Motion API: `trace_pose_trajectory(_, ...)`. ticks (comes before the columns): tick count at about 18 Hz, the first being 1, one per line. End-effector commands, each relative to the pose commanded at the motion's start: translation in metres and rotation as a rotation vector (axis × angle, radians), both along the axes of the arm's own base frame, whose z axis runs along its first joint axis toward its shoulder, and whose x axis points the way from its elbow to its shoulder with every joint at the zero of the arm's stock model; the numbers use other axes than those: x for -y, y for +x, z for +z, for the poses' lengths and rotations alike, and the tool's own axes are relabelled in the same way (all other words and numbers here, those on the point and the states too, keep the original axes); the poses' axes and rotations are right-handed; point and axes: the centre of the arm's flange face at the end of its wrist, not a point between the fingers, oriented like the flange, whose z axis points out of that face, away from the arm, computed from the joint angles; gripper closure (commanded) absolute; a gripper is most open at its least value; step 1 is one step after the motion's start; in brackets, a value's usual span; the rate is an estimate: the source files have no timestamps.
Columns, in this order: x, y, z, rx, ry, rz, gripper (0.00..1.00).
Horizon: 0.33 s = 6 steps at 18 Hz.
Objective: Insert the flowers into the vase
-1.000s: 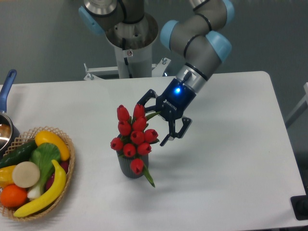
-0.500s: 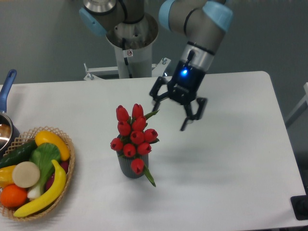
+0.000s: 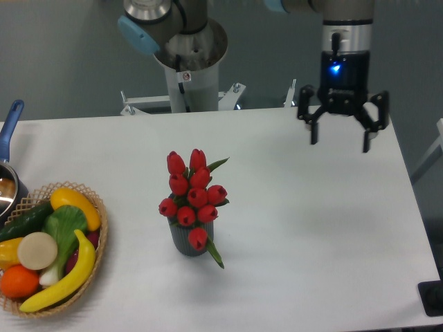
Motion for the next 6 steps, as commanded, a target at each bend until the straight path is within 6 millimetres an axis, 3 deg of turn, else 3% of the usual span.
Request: trace_pose_trajectory(6,0.026,-0.002,0.007,-0.004,-0.032,-0.017,0.00)
